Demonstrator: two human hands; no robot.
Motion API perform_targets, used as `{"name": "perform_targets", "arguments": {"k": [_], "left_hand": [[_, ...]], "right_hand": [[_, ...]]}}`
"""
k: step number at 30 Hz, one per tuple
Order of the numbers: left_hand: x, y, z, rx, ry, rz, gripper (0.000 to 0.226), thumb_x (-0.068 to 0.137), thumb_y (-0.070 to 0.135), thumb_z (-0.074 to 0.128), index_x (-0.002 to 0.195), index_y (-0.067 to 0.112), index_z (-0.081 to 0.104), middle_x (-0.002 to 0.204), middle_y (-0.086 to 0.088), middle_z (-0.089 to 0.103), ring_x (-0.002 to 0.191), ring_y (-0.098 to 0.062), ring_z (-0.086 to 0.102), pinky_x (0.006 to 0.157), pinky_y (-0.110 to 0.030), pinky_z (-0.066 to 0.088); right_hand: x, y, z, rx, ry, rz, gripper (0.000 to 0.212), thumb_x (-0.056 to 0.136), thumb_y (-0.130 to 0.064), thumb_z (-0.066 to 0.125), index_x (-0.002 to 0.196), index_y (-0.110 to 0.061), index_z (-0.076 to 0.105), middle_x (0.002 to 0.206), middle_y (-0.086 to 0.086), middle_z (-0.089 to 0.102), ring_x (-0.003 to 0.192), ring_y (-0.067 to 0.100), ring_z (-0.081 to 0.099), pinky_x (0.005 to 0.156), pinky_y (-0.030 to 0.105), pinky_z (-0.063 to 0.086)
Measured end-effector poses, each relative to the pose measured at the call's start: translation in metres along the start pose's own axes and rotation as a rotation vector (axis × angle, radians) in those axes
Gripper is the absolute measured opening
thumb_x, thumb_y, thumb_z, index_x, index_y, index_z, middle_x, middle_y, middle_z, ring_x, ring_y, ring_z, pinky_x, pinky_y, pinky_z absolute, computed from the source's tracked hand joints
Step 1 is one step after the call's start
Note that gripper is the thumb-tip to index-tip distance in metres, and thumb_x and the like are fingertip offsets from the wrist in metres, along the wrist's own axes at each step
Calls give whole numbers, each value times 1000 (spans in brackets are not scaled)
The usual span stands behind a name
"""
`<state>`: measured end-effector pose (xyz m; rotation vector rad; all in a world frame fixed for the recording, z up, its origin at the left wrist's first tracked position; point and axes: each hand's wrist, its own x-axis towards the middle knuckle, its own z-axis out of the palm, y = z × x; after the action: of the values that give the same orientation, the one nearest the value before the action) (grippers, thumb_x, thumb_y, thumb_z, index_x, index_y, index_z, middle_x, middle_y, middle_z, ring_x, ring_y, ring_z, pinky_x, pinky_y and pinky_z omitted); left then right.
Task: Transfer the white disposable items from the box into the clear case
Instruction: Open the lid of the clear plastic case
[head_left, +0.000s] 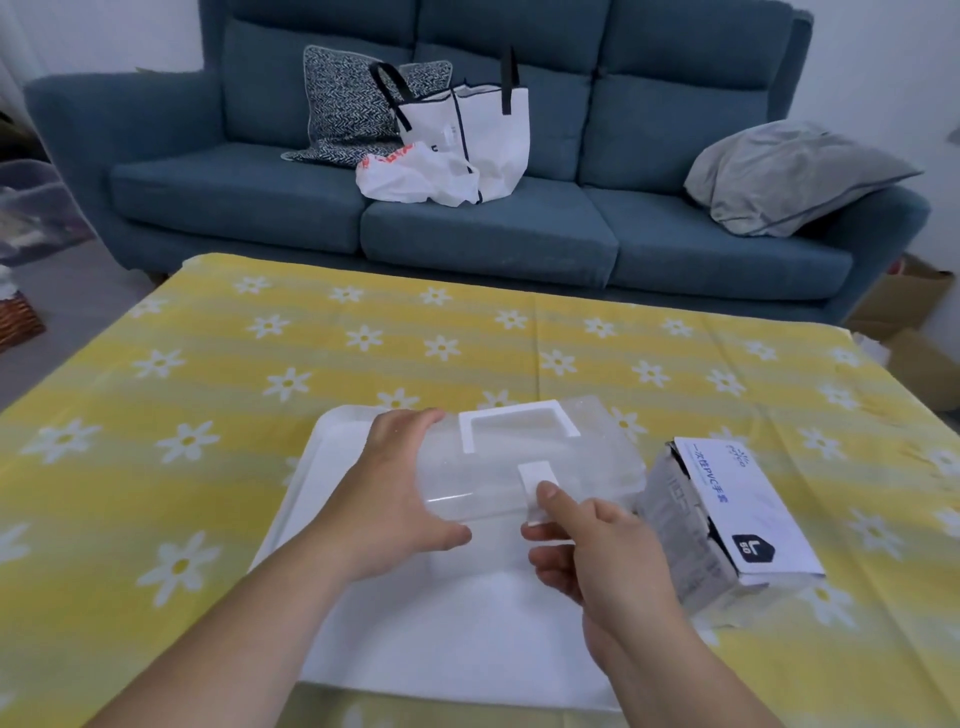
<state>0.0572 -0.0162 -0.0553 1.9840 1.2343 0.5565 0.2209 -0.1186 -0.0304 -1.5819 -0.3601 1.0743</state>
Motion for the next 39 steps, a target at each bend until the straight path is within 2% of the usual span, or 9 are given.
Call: {"name": "perform_targets", "arguments": {"k": [6, 10, 15, 18, 24, 28, 31, 34, 39], "left_hand": [[-6, 5, 8, 115, -12, -2, 116, 60, 28, 89, 151, 39, 18, 128, 29, 7, 93, -7, 60, 76, -29, 56], [-4, -2, 2, 56, -35, -4, 123, 54, 34, 94, 152, 38, 21, 134, 27, 12, 111, -6, 49, 93, -23, 47], [2, -16, -19, -259, -72, -87, 130, 31, 48, 92, 148, 36, 38, 141, 18, 27, 135, -10, 39, 107, -30, 41], [1, -19, -27, -405, -88, -109, 140, 15, 54, 97, 144, 39, 44, 142, 21, 30, 135, -9, 39, 98, -31, 48], [-5, -9, -34, -592, -64, -117, 120, 22, 57, 96, 134, 42, 53, 140, 25, 43, 127, -6, 54, 92, -29, 50], [0, -4, -35, -614, 225, -222, 73, 49, 83, 62, 105, 36, 68, 123, 3, 66, 110, -19, 65, 92, -49, 55], [3, 0, -36, -537, 409, -231, 89, 54, 102, 29, 88, 32, 71, 100, 5, 74, 94, -26, 70, 92, -56, 54], [2, 7, -35, -493, 459, -224, 79, 64, 96, 12, 69, 45, 74, 75, 14, 75, 85, -25, 70, 89, -51, 55], [9, 6, -34, -494, 445, -326, 130, 42, 108, 3, 104, 18, 71, 111, -4, 70, 92, -27, 64, 98, -55, 49]], "right_hand": [[-4, -12, -7, 69, 24, -55, 36, 87, -5, 66, 61, -13, 43, 54, 10, 58, 36, 16, 41, 49, 29, 36], [-8, -18, -10, 59, -34, -83, 25, 96, -21, 63, 77, -6, 58, 69, 9, 73, 55, 21, 67, 62, 36, 54], [1, -23, -25, -30, 197, -214, 26, 93, -16, 62, 70, -6, 57, 60, 4, 59, 54, 20, 56, 62, 35, 48], [8, -21, -29, -179, 217, -220, 6, 88, -14, 64, 85, -14, 60, 79, -5, 60, 75, 17, 57, 76, 38, 46], [9, -6, -21, -324, -63, -74, 60, 88, -9, 61, 142, -28, 44, 142, -9, 48, 123, 15, 49, 93, 34, 39], [9, -4, -23, -373, -43, -64, 45, 88, -8, 60, 129, -24, 55, 129, -5, 57, 109, 16, 56, 77, 30, 41], [6, -1, -23, -510, -49, -102, 27, 84, -10, 62, 104, -29, 58, 103, -2, 62, 80, 17, 61, 69, 32, 47], [2, 3, -23, -696, -43, -154, 29, 82, -13, 61, 102, -33, 54, 95, -9, 60, 73, 13, 60, 63, 29, 47], [0, 5, -27, -762, -51, -187, 35, 83, -15, 66, 111, -33, 56, 98, -14, 59, 76, 9, 59, 61, 21, 45]]}}
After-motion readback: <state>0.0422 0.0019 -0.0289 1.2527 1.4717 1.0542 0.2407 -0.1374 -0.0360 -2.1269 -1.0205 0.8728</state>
